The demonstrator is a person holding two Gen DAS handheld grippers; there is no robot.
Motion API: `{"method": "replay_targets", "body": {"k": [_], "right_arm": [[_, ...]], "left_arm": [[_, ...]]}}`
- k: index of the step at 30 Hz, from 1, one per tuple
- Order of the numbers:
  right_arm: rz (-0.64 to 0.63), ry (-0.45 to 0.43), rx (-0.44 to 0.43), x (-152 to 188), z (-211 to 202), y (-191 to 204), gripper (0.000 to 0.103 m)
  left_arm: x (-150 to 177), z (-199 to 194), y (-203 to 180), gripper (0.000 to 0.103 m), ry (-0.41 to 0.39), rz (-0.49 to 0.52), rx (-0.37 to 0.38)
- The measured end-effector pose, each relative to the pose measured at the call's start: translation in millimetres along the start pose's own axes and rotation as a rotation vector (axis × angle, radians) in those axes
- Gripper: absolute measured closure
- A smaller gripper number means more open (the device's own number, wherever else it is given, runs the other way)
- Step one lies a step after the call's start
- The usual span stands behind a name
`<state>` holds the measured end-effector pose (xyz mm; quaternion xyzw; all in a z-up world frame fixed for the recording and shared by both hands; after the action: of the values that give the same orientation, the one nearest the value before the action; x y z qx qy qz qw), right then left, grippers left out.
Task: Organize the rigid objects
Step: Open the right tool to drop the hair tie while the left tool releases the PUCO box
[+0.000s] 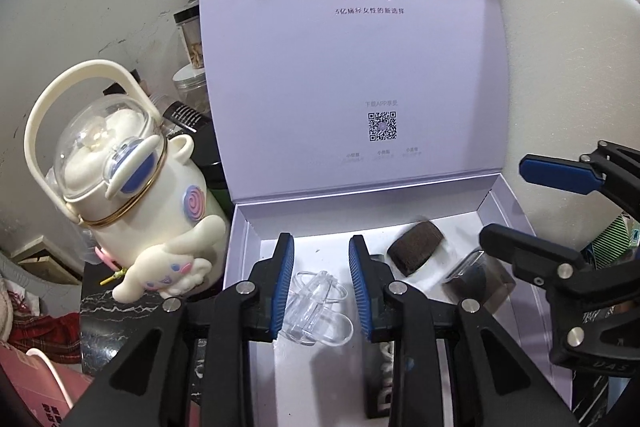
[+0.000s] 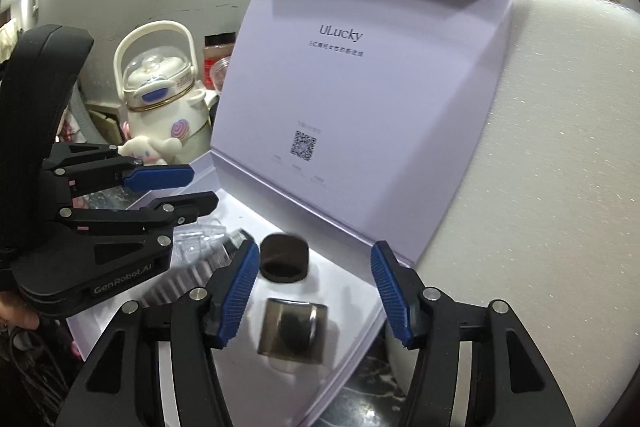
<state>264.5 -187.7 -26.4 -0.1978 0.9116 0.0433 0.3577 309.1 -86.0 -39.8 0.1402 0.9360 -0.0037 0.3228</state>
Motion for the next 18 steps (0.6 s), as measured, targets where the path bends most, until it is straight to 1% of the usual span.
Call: {"method": "replay_targets", "body": {"k": [5, 8, 18], "right_arm": [[0.006, -0.006, 0.014, -1, -7, -3, 0.045], [0.005, -0.011, 0.019, -2, -11, -1, 0.045], [0.0, -0.051, 0.035, -3, -37, 3, 0.045]], "left_arm": [[1, -3, 2, 0.075, 0.005, 0.002, 0.005], [1, -8, 3, 0.075, 0.001, 0.008, -0.009], [1, -47, -3, 0.075, -0.053, 0.018, -0.025]]}}
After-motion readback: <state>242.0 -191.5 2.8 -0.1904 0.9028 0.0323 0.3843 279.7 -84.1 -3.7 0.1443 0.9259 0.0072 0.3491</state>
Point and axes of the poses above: each gripper's, at about its wrist camera, not at the fingertips, and z roughly the way its jaws point, y to its left, x to its underside, the point moved 4 cm from there along z, roughly the way its jaws point, and after that the axes turned 4 degrees about y, right-handed, at the moved point
